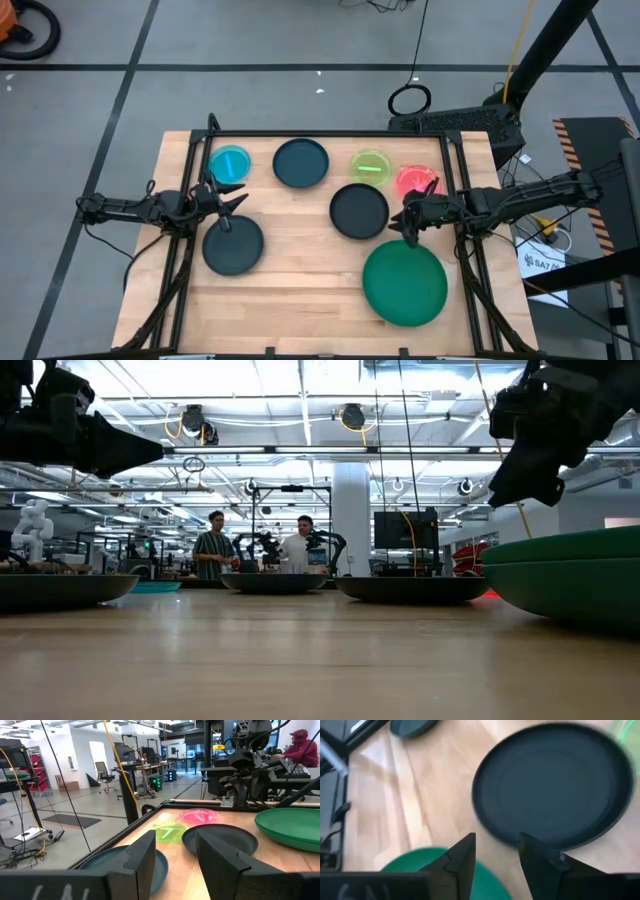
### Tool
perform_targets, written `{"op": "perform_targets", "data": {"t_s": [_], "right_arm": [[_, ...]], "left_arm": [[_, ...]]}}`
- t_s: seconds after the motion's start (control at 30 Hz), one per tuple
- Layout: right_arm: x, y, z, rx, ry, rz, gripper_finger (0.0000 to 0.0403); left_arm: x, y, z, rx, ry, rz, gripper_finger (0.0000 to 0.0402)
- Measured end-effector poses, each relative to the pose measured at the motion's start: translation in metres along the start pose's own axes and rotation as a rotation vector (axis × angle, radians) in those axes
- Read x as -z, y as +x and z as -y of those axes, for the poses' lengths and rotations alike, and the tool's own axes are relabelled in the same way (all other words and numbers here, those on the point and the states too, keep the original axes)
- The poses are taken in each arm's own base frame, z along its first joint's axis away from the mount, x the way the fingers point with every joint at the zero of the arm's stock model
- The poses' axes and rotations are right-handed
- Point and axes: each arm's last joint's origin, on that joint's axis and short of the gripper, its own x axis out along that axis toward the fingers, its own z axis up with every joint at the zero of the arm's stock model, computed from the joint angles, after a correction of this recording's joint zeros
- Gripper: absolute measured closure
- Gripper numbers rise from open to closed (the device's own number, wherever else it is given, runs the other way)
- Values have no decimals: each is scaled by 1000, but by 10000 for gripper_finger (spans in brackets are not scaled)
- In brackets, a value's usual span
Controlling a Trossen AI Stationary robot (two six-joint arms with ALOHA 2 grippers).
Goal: Stack plastic plates
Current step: Stack the black plate on top of the green plate
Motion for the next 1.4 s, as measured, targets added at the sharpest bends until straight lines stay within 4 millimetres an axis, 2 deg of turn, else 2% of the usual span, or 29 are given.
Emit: {"op": "perform_targets", "data": {"t_s": [0.23, 0.57, 0.87, 1.0, 1.4], "right_arm": [[-2, 3, 3, 111, 53, 70, 271], [-4, 23, 3, 168, 81, 68, 274], [-11, 33, 18, 254, 103, 69, 274], [-24, 33, 19, 279, 114, 87, 274], [-64, 46, -5, 282, 78, 84, 274]], "left_arm": [[-2, 0, 0, -3, -12, 22, 254], [-11, -1, -2, -9, -109, 103, 254], [-17, -1, -3, -14, -151, 161, 254], [-20, -2, -3, -18, -149, 192, 254], [-24, -3, -4, -33, -79, 232, 254]]}}
